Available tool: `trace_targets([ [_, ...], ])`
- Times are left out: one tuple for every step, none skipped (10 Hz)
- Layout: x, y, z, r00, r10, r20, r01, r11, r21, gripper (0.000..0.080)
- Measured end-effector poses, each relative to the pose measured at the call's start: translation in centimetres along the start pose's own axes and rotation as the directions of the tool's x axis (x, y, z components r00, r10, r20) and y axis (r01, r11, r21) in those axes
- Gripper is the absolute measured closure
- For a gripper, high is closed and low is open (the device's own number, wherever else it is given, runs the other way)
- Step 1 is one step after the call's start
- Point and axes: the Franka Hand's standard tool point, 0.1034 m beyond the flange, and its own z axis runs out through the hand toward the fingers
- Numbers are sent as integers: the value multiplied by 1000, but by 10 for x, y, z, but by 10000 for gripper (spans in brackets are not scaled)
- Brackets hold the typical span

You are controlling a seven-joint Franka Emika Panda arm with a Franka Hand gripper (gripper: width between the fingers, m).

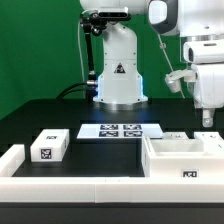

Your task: Assemble cabinet

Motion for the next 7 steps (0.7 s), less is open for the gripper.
trace_targets([
  [3,-6,5,1000,25,0,-25,1000,13,150],
  [8,-14,10,1000,28,-2,-28,999,24,150],
  [12,-19,14,1000,28,-11,-27,999,24,150],
  [14,-29,25,999,41,-22,-41,999,31,150],
  [17,-33,32,999,44,-28,-42,998,40,150],
  [20,-36,38,998,42,-37,-40,998,43,150],
  [21,-36,41,998,42,-39,-40,998,47,150],
])
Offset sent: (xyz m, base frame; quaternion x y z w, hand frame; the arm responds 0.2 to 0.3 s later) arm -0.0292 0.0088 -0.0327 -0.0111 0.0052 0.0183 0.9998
